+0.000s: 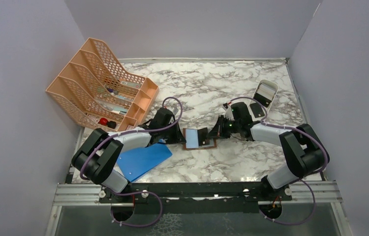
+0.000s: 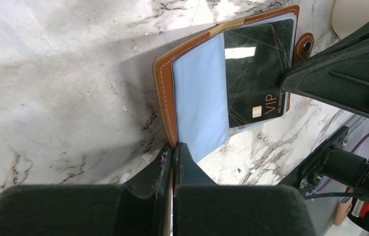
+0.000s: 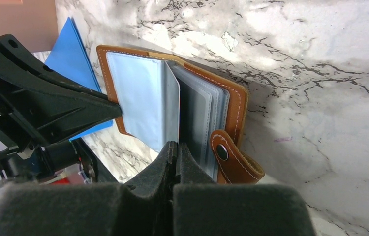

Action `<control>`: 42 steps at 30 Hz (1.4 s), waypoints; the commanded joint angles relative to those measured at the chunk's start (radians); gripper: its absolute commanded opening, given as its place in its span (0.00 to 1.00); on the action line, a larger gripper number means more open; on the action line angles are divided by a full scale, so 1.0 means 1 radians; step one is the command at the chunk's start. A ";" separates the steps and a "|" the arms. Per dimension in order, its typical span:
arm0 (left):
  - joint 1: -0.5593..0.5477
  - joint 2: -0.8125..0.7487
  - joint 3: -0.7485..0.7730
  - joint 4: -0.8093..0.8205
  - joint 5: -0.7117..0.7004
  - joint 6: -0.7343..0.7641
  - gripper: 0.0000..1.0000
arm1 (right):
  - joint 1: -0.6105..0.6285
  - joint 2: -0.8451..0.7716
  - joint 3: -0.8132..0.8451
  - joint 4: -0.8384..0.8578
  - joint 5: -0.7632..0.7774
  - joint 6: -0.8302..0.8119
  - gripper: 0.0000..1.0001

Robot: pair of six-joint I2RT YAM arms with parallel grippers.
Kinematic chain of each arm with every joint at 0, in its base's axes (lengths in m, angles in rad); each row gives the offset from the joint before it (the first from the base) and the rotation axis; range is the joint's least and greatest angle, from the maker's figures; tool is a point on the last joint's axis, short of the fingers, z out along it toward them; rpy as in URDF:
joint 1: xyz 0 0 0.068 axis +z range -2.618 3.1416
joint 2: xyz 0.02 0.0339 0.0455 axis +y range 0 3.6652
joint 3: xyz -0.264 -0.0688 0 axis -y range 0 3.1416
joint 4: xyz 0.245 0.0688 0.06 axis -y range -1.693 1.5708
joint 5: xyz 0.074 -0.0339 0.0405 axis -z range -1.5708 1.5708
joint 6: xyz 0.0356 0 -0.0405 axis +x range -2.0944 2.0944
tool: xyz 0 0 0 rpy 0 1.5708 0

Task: Put the credit cards into the card holder
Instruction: Insert the credit card into the card holder.

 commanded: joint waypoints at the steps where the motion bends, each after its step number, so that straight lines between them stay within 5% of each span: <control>1: 0.004 0.000 -0.015 0.016 -0.005 0.014 0.00 | 0.003 0.018 -0.025 0.041 -0.038 0.007 0.01; 22: 0.004 0.020 -0.015 0.003 -0.036 0.040 0.00 | 0.003 -0.082 -0.061 0.085 -0.026 0.043 0.01; 42: 0.004 0.027 -0.012 0.016 -0.018 0.044 0.00 | 0.003 0.044 -0.070 0.184 -0.100 0.083 0.01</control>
